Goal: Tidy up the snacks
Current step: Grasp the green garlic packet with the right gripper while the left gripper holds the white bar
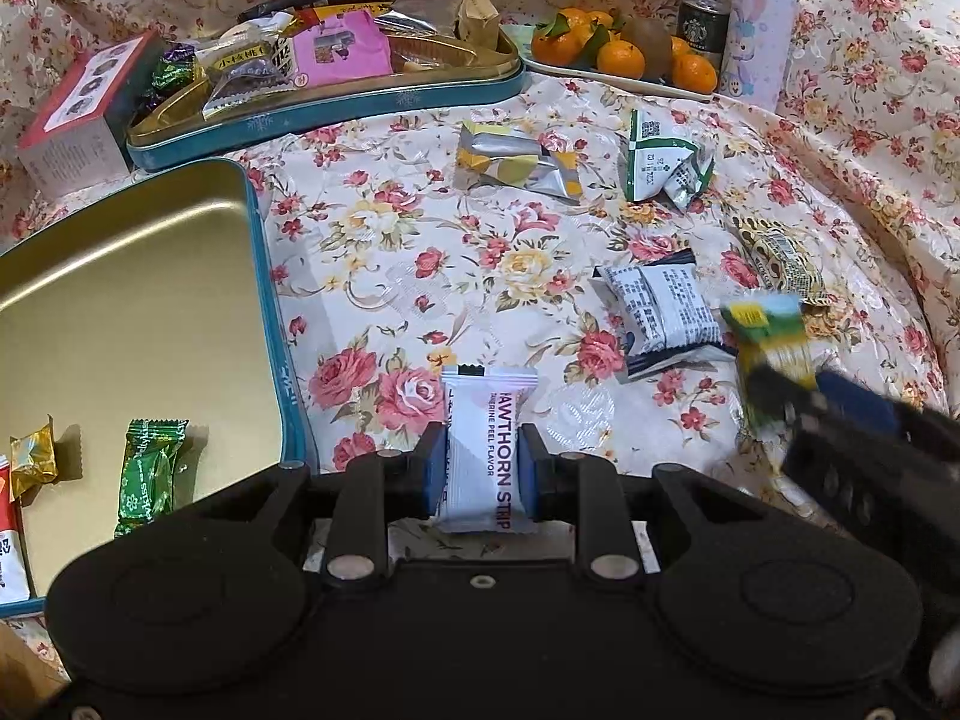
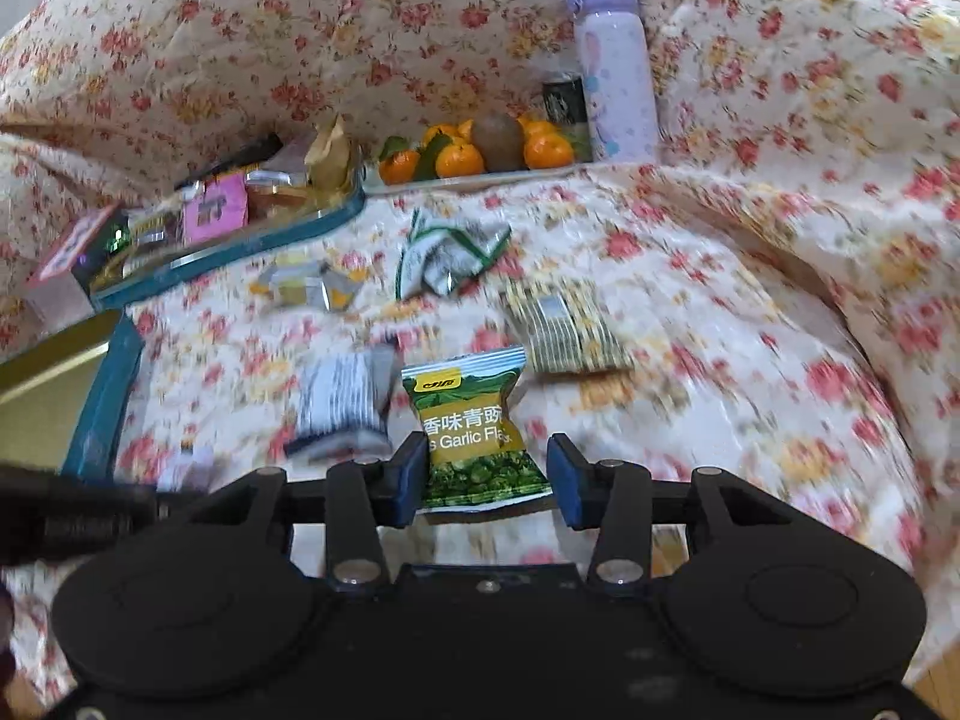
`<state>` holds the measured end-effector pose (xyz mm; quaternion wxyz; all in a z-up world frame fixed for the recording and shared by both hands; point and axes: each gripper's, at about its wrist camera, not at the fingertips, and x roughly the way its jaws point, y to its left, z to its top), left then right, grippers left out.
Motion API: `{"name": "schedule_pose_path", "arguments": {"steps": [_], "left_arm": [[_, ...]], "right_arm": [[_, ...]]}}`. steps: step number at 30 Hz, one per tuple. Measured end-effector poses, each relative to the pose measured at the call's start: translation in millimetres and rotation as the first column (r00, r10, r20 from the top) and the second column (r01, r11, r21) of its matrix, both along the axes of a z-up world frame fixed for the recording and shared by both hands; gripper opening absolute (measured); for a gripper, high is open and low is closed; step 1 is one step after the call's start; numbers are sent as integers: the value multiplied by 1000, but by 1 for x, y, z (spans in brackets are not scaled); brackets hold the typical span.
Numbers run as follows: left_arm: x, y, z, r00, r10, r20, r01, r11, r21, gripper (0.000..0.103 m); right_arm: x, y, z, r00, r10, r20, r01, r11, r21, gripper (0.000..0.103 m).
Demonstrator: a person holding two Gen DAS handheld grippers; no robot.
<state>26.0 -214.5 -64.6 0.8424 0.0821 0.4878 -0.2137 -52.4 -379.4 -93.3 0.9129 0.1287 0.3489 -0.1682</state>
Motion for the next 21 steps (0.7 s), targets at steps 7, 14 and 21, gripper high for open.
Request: {"name": "schedule_pose_path", "arguments": {"steps": [7,14,21], "left_arm": [[0,1,0,1000,-1,-4,1,1000,-8,33],[1,1,0,1000,-6,-3,6,1000,-7,33],[-2,-5,-2,999,-44,2,44,999,-11,49]], "right_arm": [[-7,14,-3,1000,17,1,-17,998,-64,47],[1,16,-8,998,60,-4,-60,995,-82,55],[3,16,-11,997,78,9,-76,992,-96,54]]}}
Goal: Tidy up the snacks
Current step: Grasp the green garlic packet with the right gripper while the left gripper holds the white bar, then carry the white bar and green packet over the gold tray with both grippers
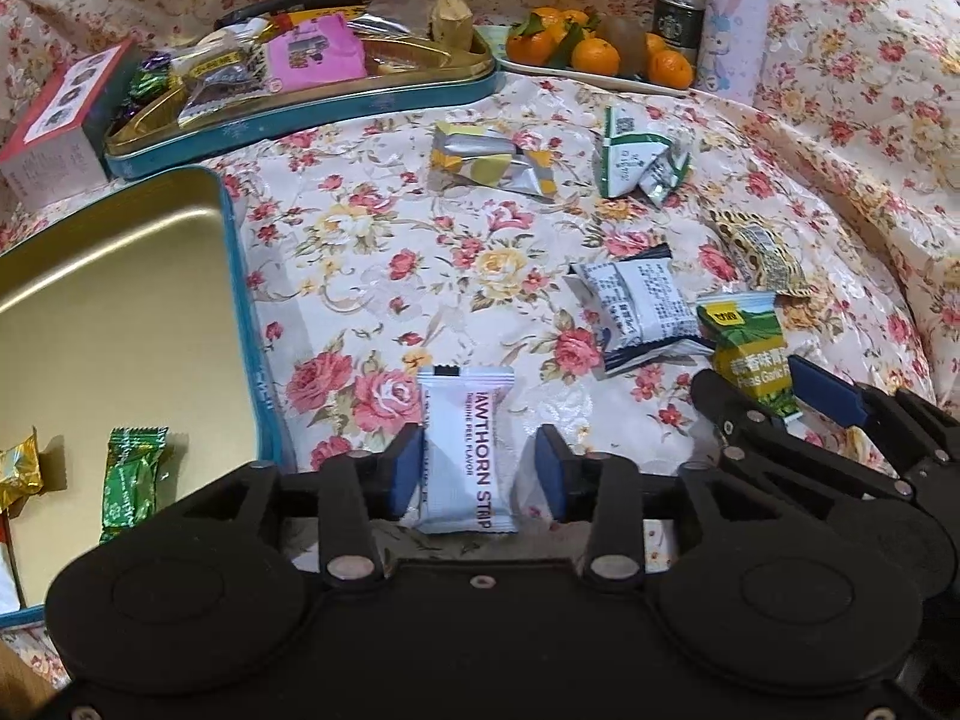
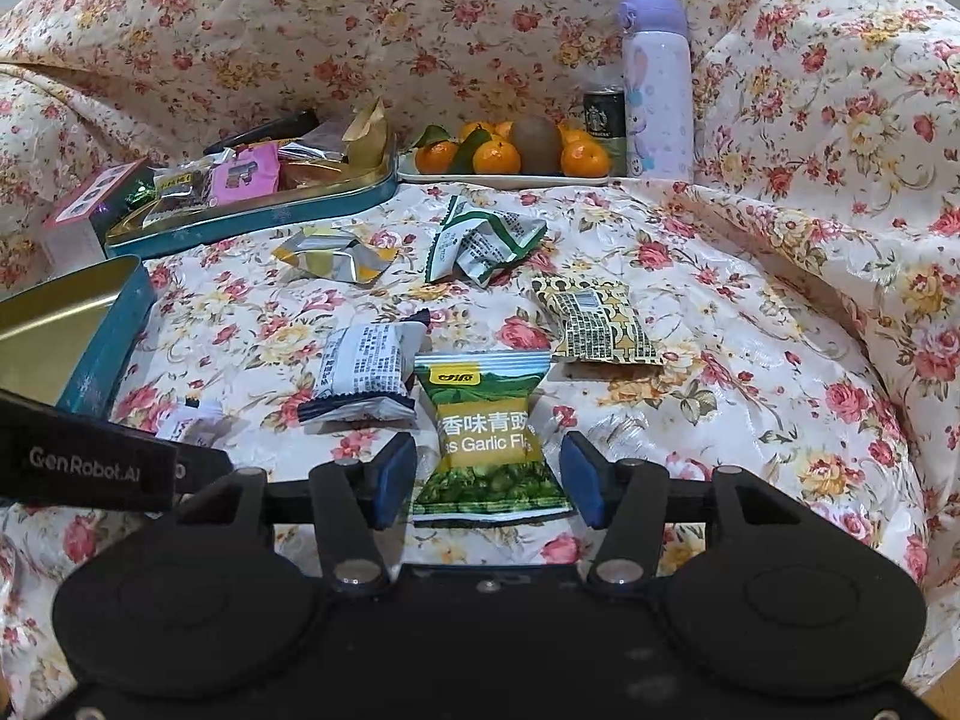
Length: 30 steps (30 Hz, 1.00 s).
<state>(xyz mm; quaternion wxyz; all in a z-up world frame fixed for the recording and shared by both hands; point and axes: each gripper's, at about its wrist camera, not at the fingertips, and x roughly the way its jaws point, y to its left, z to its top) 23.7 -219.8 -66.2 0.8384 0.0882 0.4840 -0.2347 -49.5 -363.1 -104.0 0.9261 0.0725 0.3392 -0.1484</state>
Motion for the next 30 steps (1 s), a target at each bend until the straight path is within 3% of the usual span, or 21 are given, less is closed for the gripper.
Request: {"name": "schedule_pose_path", "arguments": {"steps": [2,3,4,7,11,20,30], "left_arm": [[-1,-2,0,1000,-3,8,3,1000,14,49],[-2,-2,0,1000,2,13,-2,1000,19,44],[-1,-1,1,1000,14,18,-14,1000,24,33],[6,8,3,999,36,-11,-36,999,-10,27],[12,15,5,997,54,-54,-56,998,-36,26],[-9,30,34,999,32,-8,-32,997,-76,26],[-19,90,60,995,100,26,-97,991,-95,26]], "right_arm": [[0,0,0,1000,6,4,-6,1000,-6,47],[-1,0,1,1000,4,6,-4,1000,-4,44],[-1,-1,1,1000,0,8,0,1000,0,41],[-4,-4,3,1000,-16,10,16,1000,15,37],[-10,-7,6,999,-38,15,37,998,56,36],[-28,-4,26,996,-73,49,67,993,101,36],[-39,43,45,998,37,55,-45,986,158,36]]}}
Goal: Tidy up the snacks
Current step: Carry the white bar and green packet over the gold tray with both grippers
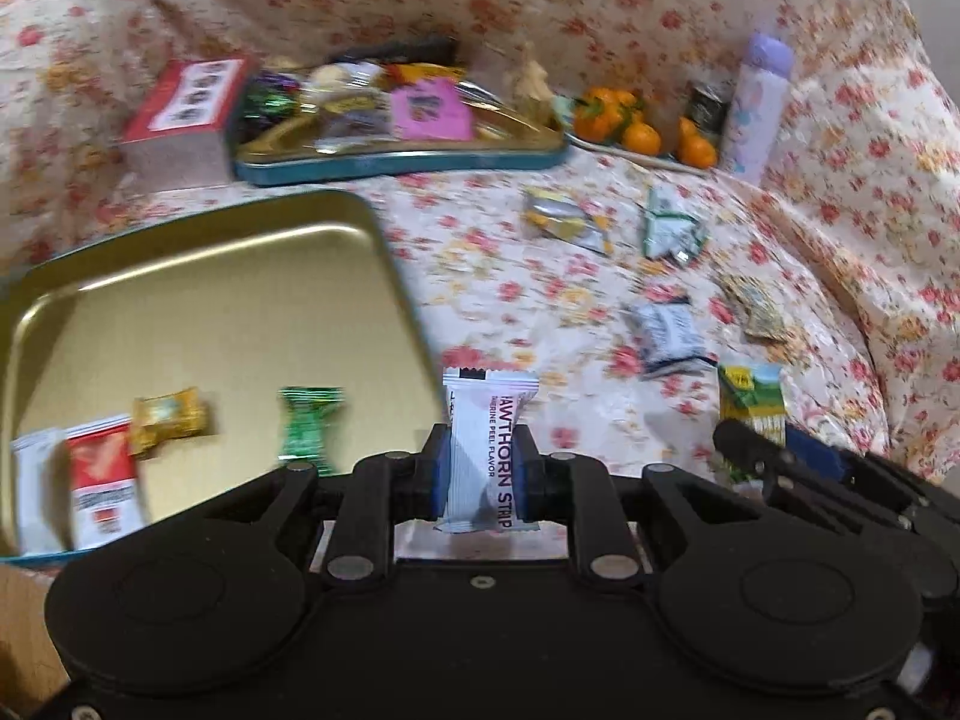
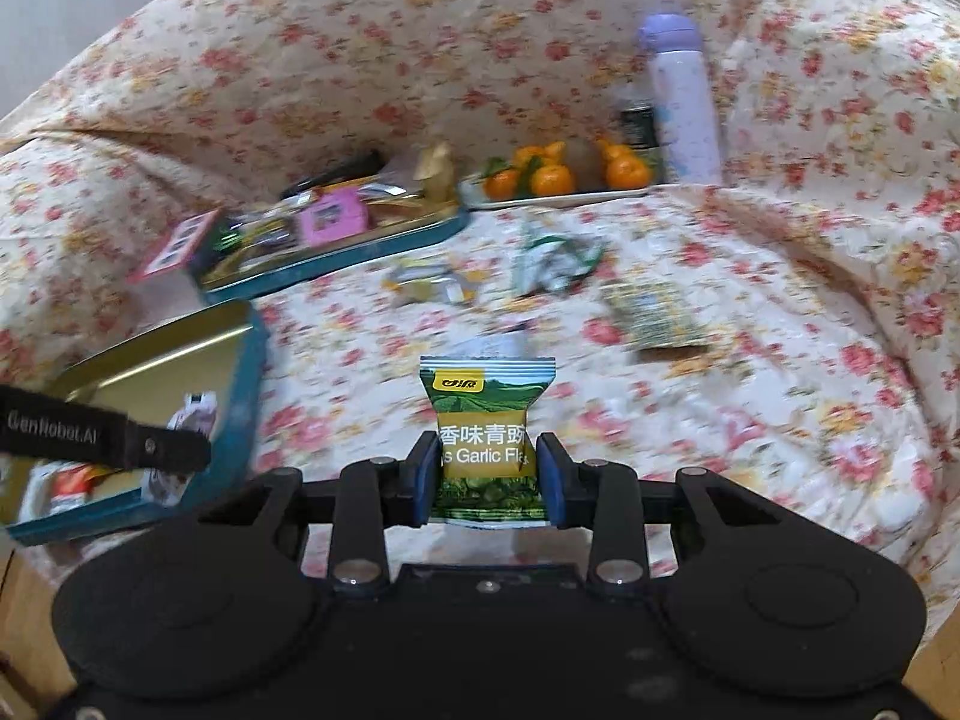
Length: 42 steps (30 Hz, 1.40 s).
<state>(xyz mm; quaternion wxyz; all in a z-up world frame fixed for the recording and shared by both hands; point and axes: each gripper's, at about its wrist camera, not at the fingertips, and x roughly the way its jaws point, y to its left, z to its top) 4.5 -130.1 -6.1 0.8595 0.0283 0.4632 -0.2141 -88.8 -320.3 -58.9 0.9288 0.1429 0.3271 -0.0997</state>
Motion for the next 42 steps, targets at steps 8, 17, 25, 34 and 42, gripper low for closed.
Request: {"name": "schedule_pose_path", "arguments": {"steps": [8,17,25,34,42], "left_arm": [[13,65,17,988,120,99,-121,993,6,26],[52,133,28,942,296,159,-293,955,-43,26],[58,173,15,910,386,151,-385,922,-42,26],[69,184,-2,903,416,109,-412,909,-62,26],[72,191,-5,900,428,89,-422,903,-77,27]], "right_arm": [[11,62,16,989,144,16,-144,990,-6,36],[37,120,34,964,262,41,-261,965,-36,36],[70,160,36,949,311,44,-310,950,-24,36],[100,194,22,944,328,18,-328,945,-5,36],[104,200,14,950,313,-8,-313,950,-2,36]]}}
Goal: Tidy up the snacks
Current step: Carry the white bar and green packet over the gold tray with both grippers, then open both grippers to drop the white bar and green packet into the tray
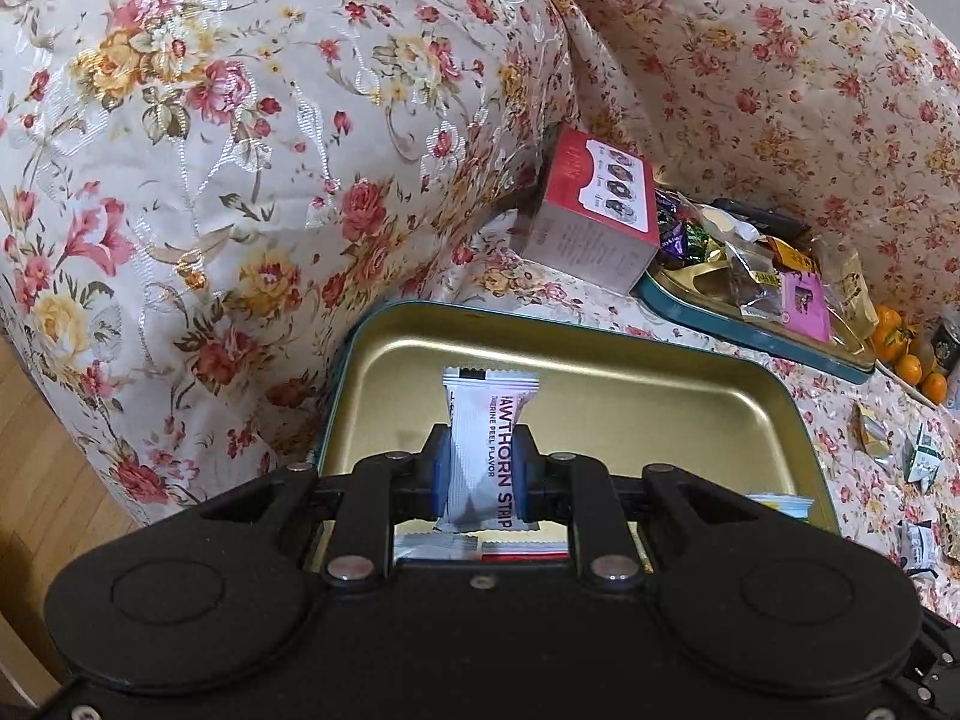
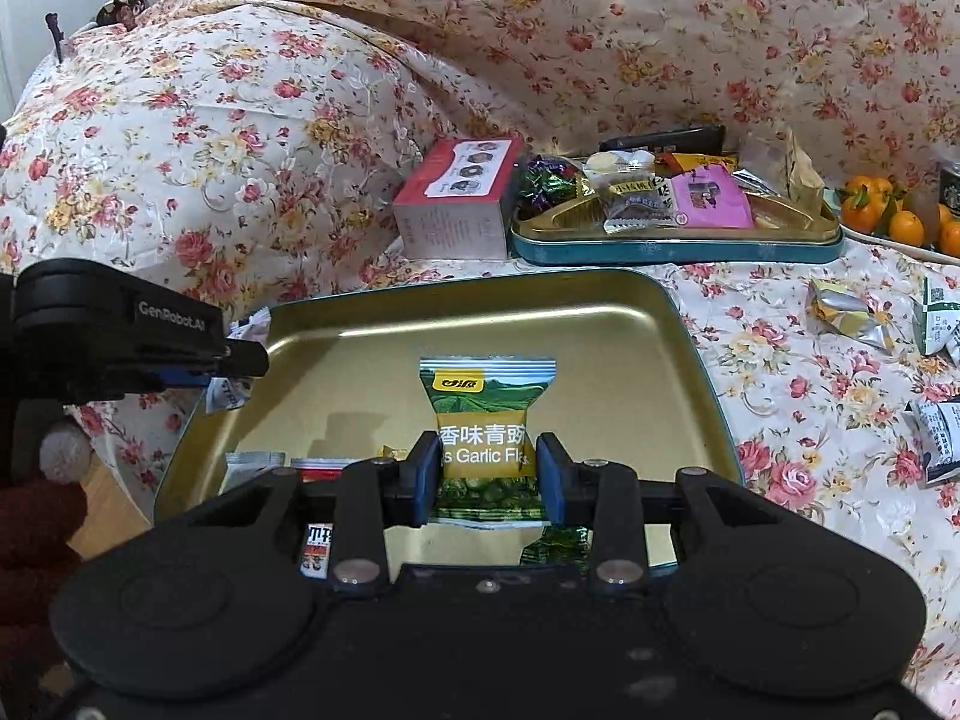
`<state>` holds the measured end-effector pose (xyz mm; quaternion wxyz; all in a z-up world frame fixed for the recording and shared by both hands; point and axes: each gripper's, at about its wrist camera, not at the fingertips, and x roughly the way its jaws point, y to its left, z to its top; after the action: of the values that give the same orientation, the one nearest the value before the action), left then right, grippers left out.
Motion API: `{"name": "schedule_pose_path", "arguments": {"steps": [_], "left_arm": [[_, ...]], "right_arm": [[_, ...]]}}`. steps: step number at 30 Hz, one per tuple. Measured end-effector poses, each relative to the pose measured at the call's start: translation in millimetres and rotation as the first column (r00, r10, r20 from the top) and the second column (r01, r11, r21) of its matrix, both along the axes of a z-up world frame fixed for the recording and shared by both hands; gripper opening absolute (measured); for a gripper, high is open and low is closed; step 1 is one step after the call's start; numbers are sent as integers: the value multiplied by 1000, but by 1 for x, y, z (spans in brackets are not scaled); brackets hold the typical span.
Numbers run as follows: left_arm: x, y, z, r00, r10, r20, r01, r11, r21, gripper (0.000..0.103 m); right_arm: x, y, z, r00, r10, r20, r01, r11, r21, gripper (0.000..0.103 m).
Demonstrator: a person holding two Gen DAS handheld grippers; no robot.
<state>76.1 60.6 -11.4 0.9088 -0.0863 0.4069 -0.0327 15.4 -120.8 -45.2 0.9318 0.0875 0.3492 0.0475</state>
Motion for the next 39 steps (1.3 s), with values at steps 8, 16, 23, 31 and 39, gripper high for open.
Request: {"name": "schedule_pose_path", "arguments": {"steps": [8,16,23,31,39], "left_arm": [[1,0,-3,999,-28,-19,28,999,-37,28],[0,0,0,1000,-23,-3,23,999,-42,29],[0,6,0,1000,0,-8,-1,998,-69,41],[1,6,-2,999,7,-31,-9,998,-63,41],[2,2,-4,999,4,-44,-6,999,-41,41]], "right_arm": [[0,6,0,1000,16,5,-15,1000,-26,36],[0,9,-2,1000,30,-2,-30,999,-33,36],[1,10,-3,999,34,-4,-35,998,-43,36],[2,11,-4,999,39,-7,-39,998,-47,37],[4,8,-4,1000,23,-12,-24,999,-27,37]]}}
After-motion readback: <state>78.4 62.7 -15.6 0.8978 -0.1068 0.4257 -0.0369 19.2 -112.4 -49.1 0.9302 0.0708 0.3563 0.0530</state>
